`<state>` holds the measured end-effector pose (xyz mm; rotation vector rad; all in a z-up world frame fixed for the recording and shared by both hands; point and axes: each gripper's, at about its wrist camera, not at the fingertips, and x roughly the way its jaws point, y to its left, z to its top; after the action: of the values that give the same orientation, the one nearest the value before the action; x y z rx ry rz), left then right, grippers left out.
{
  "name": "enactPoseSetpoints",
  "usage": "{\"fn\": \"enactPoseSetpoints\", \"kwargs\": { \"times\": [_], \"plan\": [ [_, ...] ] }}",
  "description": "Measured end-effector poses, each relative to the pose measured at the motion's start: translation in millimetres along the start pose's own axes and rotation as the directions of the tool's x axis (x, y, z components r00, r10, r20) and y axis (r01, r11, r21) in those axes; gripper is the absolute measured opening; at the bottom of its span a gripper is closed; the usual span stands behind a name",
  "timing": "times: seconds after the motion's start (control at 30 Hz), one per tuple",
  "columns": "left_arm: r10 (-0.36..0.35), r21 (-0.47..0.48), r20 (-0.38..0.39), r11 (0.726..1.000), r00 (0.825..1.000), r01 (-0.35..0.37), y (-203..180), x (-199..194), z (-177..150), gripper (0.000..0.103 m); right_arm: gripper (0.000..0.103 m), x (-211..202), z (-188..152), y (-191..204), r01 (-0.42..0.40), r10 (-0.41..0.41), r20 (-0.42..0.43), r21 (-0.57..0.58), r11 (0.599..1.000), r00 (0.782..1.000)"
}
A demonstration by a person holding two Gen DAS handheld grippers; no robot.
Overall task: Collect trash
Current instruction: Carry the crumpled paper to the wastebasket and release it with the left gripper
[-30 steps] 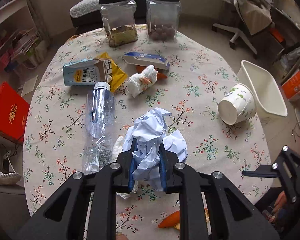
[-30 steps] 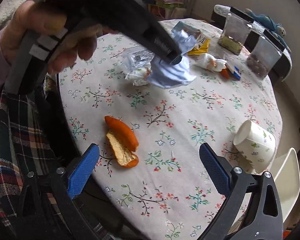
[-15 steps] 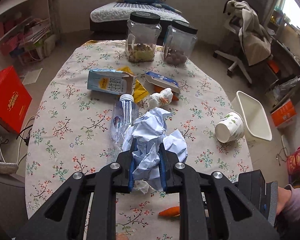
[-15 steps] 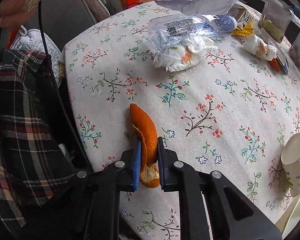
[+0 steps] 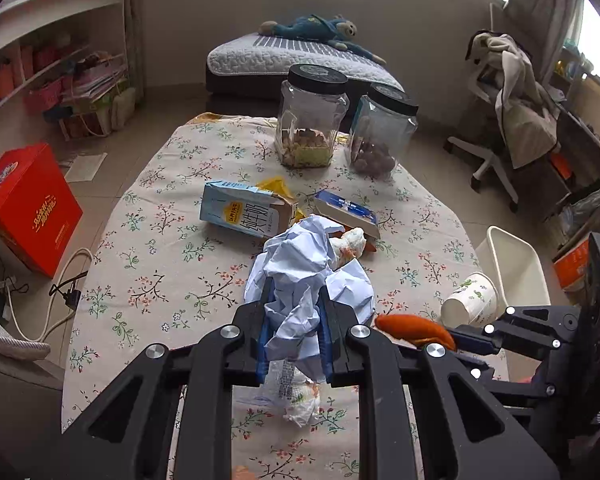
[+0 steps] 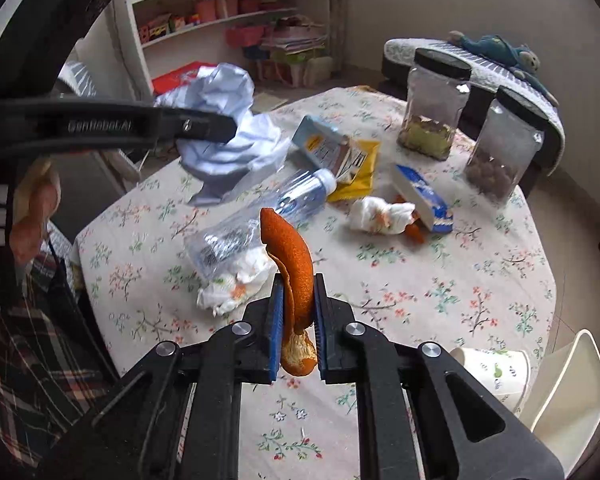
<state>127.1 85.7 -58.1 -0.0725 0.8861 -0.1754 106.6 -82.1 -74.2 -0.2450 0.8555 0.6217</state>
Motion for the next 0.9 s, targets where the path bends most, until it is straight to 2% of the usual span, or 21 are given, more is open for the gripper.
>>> {"fn": "enactPoseSetpoints", "kwargs": {
  "times": [0.13,0.23,0.37,0.6,0.9],
  "plan": [
    [0.028,-0.015,0.060,1.000,0.998,-0.027,-10,-6,11,0.019,0.013,-15,21,-16,0.093,-0.106,0.135,0.100,0.991,0.985],
    [0.059,-0.031,0.122,0.998,0.991,-0.056,-19,-13,18,0.019,0.013,-27,28,-26,0.153,-0.185,0.211,0.159,0.975,0.960],
    [0.080,-0.056,0.188,0.996,0.979,-0.071,-31,-19,26,0.019,0.013,-37,31,-32,0.214,-0.267,0.270,0.211,0.954,0.925],
    [0.127,-0.072,0.286,0.991,0.950,-0.110,-57,-26,30,0.019,0.013,-54,24,-46,0.317,-0.399,0.310,0.283,0.905,0.863],
    [0.157,-0.048,0.380,0.987,0.911,-0.151,-101,-29,30,0.019,0.013,-84,9,-85,0.390,-0.546,0.298,0.448,0.805,0.783]
  ]
}}
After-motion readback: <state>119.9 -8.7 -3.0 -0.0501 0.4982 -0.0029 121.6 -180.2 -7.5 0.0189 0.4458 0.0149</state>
